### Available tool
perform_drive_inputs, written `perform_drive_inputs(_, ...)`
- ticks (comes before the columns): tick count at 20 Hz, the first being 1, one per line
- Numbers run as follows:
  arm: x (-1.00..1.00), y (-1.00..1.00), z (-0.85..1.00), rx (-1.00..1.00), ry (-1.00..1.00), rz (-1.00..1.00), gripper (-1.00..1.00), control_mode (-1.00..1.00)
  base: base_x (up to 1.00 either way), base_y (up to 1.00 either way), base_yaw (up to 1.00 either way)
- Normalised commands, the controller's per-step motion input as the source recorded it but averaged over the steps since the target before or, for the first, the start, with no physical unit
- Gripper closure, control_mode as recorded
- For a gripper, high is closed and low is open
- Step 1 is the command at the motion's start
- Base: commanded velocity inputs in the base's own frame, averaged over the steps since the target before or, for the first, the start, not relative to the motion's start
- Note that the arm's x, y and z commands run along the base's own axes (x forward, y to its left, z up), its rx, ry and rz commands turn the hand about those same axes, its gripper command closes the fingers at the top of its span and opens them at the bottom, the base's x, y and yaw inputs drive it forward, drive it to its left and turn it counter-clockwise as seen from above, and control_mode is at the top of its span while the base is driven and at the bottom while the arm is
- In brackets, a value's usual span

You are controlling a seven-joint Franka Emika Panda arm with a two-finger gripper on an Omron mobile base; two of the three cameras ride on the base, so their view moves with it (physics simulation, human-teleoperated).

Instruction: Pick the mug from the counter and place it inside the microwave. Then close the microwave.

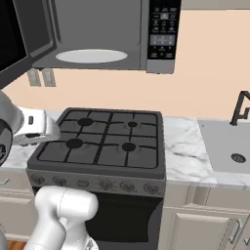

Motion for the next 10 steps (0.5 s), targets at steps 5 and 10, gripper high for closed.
perform_drive_inputs(5, 0.11, -0.17, 0.57, 0.04, -0.06, 0.00, 1.00, -1.00, 0.00, 0.00, 0.00)
perform_drive_inputs(10, 0.30, -0.12, 0.49, 0.03, -0.02, 0.00, 1.00, -1.00, 0.00, 0.00, 0.00)
